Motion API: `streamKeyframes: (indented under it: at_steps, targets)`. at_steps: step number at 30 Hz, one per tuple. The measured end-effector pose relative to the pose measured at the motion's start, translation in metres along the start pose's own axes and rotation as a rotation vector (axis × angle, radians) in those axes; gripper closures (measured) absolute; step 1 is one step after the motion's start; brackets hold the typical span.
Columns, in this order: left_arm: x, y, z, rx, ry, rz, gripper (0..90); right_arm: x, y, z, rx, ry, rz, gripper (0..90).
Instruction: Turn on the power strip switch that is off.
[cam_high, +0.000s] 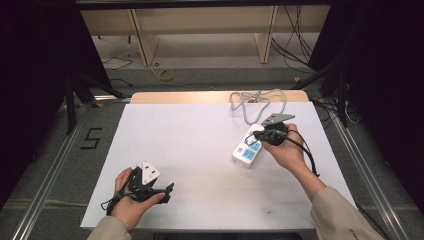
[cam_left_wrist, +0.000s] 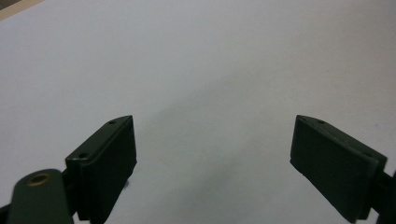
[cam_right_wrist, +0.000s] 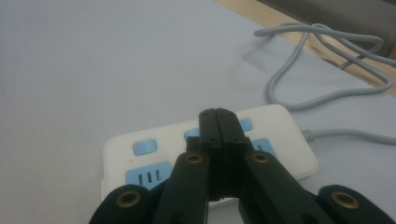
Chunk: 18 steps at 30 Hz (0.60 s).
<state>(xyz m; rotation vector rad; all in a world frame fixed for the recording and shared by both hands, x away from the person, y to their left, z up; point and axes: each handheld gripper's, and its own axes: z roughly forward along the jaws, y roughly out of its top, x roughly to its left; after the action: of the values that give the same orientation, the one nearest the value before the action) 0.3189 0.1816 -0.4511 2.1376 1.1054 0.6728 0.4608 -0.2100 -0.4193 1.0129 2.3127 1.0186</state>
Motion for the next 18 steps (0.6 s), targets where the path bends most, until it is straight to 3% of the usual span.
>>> streamKeyframes:
  at_steps: [18]
  targets:
    - [0.0,0.0,0.0,-0.003,0.0,0.003,14.0,-0.001,0.006,0.012,0.023,0.001,0.004,90.0]
